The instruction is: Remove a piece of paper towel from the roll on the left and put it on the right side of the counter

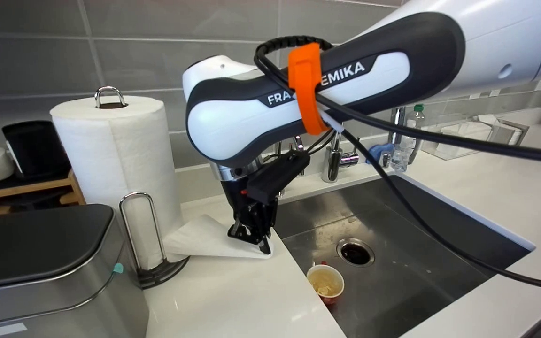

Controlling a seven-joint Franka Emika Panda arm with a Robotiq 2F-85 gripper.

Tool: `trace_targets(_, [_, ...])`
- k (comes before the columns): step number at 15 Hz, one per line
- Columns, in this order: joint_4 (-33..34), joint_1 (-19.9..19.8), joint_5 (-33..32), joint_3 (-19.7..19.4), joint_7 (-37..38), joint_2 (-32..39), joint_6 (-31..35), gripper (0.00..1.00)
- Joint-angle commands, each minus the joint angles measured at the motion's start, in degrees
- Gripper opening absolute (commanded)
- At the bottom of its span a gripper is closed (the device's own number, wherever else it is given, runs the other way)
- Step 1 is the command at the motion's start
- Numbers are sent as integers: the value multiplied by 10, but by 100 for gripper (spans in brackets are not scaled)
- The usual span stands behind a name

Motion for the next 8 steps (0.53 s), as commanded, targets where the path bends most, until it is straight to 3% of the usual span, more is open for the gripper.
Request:
trace_targets(1, [-24, -8, 4, -5, 19, -10, -13, 0])
trace_targets(8, [-65, -16, 1, -24, 58, -39, -15, 0])
